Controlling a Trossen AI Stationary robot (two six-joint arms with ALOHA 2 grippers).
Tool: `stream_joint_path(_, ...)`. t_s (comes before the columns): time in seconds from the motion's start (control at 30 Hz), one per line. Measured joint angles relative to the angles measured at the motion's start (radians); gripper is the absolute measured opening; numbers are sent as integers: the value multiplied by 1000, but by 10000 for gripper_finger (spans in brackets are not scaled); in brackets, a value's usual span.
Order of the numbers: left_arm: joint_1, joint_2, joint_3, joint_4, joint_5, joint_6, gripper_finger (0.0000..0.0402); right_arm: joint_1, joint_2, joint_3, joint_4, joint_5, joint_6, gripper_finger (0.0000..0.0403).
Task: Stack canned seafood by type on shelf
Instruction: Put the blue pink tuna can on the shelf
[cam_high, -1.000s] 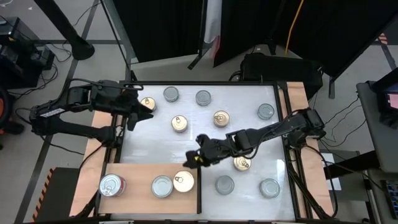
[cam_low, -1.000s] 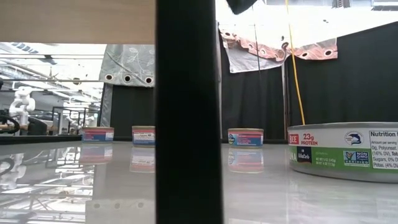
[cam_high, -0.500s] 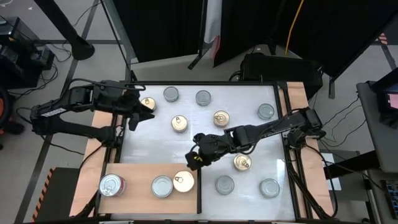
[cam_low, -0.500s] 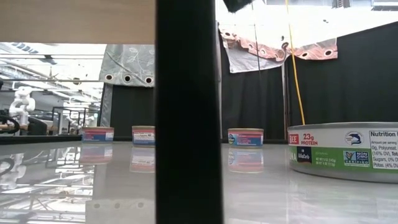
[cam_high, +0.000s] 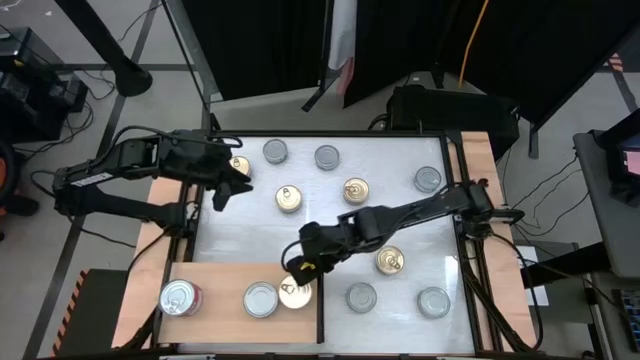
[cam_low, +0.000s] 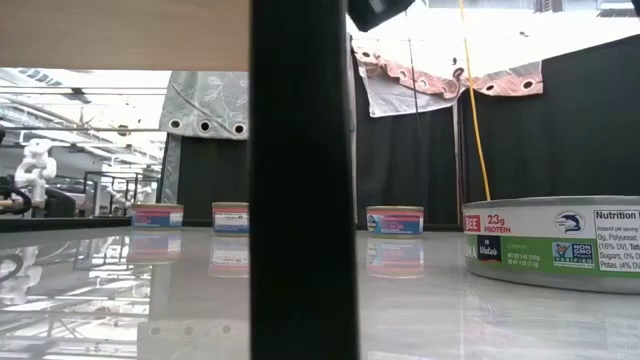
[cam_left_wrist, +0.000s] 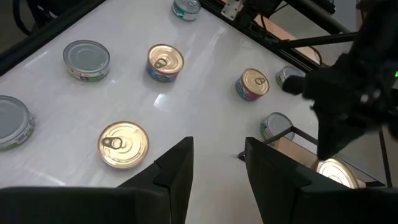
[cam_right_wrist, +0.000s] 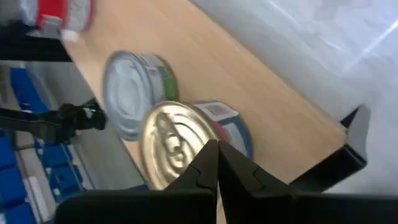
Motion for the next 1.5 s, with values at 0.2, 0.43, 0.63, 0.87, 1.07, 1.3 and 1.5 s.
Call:
stream_joint_path(0.2,0,6,0,3,1,-5,146,0,27,35,-9,-8,-7,0)
stream_joint_path(0.43,0,6,0,2,1,0,146,7,28,37,-16,-26,-4,0)
stream_joint_path(0.63,0,6,0,2,4,1,146,7,27,37,-10,-3,2,0)
stream_joint_path(0.87,0,6,0,3,4,2,146,-12,21,37,-33,22,-12,0)
stream_joint_path(1.07,0,6,0,2,4,3,146,-10,30,37,-54,15,-34,0)
stream_joint_path(1.3,0,6,0,2,-6,27,146,11,29,37,-63,-2,-35,0)
stream_joint_path(1.5,0,6,0,2,-12,29,146,28,29,37,-62,-6,-19,0)
